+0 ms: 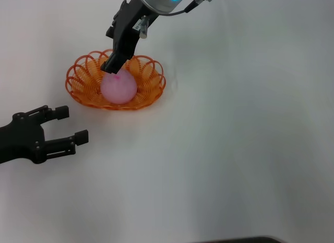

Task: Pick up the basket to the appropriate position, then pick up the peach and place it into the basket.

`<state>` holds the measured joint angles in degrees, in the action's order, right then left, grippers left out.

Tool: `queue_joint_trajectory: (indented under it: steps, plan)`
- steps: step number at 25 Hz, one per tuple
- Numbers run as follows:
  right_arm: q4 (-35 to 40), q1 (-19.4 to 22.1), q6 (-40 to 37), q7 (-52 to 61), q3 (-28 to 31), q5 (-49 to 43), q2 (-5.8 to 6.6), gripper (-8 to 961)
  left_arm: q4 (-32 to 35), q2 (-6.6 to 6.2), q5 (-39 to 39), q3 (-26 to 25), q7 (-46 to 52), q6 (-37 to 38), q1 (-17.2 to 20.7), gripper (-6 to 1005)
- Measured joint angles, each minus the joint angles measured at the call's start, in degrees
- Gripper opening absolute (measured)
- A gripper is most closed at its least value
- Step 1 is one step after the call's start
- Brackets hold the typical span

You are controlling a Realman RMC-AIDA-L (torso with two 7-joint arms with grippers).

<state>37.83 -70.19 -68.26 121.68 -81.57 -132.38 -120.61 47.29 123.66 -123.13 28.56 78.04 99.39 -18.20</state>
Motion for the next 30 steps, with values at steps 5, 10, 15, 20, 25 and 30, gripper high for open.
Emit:
queue_joint_trajectory:
  steps: [5,10,15,20,25,30]
  plan:
    - [6.46,4.77,-1.03,-0.52,0.0,2.97,0.17,846,0.0,-0.04,0.0,-0.01,0.01,-0.02,-0.18,878]
    - [20.79,18.16,-3.25,-2.74,0.29,9.1,0.46,845,0.0,-0.09,0.02,-0.23,0.11,-0.05,-0.38,878]
    - [28.2,28.83,-3.52,-6.29,1.14,15.91,0.89,845,0.0,-0.09,0.09,-0.12,0.16,-0.08,-0.48,878]
    - [29.67,36.53,-5.31,-13.04,4.05,21.34,0.96,844,0.0,-0.15,0.29,-0.2,0.2,-0.09,-0.59,877]
    - [28.86,43.26,-6.83,-21.28,6.66,28.47,0.94,843,-0.47,-0.05,0.26,-0.27,0.16,-0.45,-0.61,878]
    - [24.39,47.07,-9.91,-27.39,11.24,32.07,0.92,842,-1.44,-0.14,0.26,-0.42,0.02,-0.61,-0.37,878]
